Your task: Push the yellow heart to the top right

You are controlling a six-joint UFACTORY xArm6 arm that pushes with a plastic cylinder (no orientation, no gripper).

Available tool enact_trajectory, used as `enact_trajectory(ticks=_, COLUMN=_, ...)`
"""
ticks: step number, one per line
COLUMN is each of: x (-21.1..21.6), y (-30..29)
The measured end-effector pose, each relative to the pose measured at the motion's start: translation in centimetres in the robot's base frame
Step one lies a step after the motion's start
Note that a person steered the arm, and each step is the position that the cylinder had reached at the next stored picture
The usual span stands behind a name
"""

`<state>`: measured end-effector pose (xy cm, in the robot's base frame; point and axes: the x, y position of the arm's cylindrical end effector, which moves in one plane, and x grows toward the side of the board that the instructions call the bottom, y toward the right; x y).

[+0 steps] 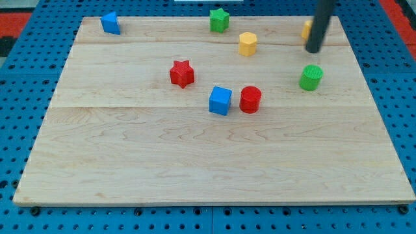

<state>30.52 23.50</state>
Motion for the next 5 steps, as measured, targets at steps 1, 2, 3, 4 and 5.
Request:
enact_trajectory(ticks=1, x=-2.1, y=2.5)
enact_trajectory(ticks=2, x=-2.8, y=-0.6)
enact_trajectory(ticks=3, x=-3.9, y=0.1)
enact_trajectory(ticks=4, x=-4.0, y=-0.9)
enact_trajectory(ticks=5, x=-2.1, y=-0.8)
